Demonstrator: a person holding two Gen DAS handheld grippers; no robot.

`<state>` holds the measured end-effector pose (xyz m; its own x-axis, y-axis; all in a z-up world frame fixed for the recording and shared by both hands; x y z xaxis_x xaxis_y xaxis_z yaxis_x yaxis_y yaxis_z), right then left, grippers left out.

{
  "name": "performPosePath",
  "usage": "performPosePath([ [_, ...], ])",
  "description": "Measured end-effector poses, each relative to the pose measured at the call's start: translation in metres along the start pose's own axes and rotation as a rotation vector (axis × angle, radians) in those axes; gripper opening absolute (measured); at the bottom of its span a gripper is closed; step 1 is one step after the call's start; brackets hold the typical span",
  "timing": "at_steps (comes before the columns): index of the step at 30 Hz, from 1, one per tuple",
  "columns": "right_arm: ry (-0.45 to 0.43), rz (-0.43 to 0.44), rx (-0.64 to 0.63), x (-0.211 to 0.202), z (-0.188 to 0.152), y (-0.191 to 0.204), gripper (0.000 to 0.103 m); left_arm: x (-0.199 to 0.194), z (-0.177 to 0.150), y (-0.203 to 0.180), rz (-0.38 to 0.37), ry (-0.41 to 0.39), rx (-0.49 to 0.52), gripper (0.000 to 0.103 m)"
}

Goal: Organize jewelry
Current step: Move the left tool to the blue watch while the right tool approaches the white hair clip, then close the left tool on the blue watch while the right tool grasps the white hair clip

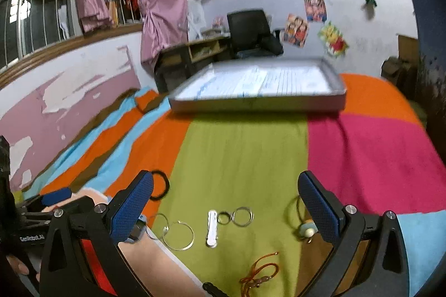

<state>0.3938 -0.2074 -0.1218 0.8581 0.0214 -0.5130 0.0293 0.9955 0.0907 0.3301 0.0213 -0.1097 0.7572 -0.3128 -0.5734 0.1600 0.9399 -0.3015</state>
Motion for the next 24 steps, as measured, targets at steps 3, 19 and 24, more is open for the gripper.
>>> performPosePath([
  [3,0.077,0.021,-0.011,0.023,-0.021,0.008,0.076,0.011,-0.008,-0.001,-0.015,0.047,0.012,0.089],
  [19,0.382,0.085,-0.019,0.083,-0.123,0.041,0.036,0.054,-0.044,-0.006,-0.065,0.251,0.046,0.036],
  [24,0.418,0.095,-0.02,0.09,-0.139,0.047,0.023,0.059,-0.049,-0.007,-0.063,0.276,0.066,0.029],
])
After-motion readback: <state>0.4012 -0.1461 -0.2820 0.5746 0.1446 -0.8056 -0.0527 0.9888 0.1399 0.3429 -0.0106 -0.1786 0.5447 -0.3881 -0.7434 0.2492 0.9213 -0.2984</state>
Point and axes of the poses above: each gripper's, at about its wrist camera, not at the fingertips, and x roughly the way its jaws point, y to its left, z to its top, the point moved 10 cm from there along x, roughly the way its jaws point, and after that the axes turned 13 degrees about -z, right-handed, at the moved point
